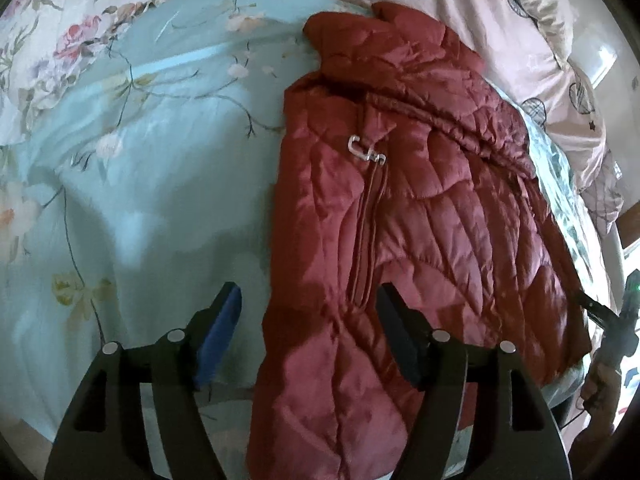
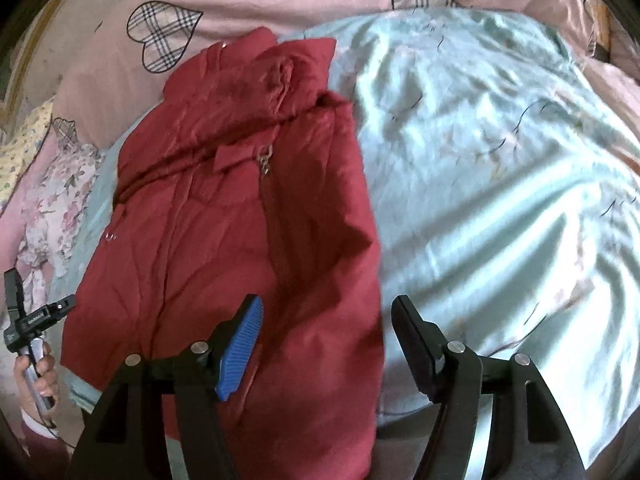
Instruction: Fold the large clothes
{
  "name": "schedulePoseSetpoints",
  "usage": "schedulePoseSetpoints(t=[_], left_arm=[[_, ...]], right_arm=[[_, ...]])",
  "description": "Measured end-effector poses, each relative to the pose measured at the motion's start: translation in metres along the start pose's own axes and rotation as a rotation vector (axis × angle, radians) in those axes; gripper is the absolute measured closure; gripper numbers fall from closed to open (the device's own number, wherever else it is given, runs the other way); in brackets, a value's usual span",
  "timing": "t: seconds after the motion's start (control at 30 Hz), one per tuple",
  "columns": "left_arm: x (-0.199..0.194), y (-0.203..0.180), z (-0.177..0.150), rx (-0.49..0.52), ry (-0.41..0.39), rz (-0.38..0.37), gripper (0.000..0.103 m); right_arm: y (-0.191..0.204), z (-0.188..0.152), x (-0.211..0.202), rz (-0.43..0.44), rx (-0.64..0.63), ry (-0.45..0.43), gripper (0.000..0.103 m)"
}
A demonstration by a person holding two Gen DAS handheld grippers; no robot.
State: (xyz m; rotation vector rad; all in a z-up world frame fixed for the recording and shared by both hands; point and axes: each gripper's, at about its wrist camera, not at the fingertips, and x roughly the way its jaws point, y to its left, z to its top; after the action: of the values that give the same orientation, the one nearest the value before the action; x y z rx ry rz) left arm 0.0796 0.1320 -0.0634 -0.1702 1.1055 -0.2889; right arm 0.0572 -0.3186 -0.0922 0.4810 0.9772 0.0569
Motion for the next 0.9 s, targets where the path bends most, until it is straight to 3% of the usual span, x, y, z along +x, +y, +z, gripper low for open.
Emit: schedulePoseSetpoints(t=[0.27,0.47,0.9], left_arm=[[0.002,0.002,-0.018,0.016,0.038,-0.037,0.031],[0.003,0.001,-0.033,0.036,0.058,-0.056,0.031],[0.006,-0.003,-0.053,0.052,0.074,-0.095,0.031]], right_arm=[[0.0,-0.018,0.002,0.028,-0.01,0.034,0.036],[-0.008,-0.028,-0.007,0.016,-0.014,0.038,0.057],[-0.009,-0.037,-0.007,0.081,0.018,0.039,0.055]])
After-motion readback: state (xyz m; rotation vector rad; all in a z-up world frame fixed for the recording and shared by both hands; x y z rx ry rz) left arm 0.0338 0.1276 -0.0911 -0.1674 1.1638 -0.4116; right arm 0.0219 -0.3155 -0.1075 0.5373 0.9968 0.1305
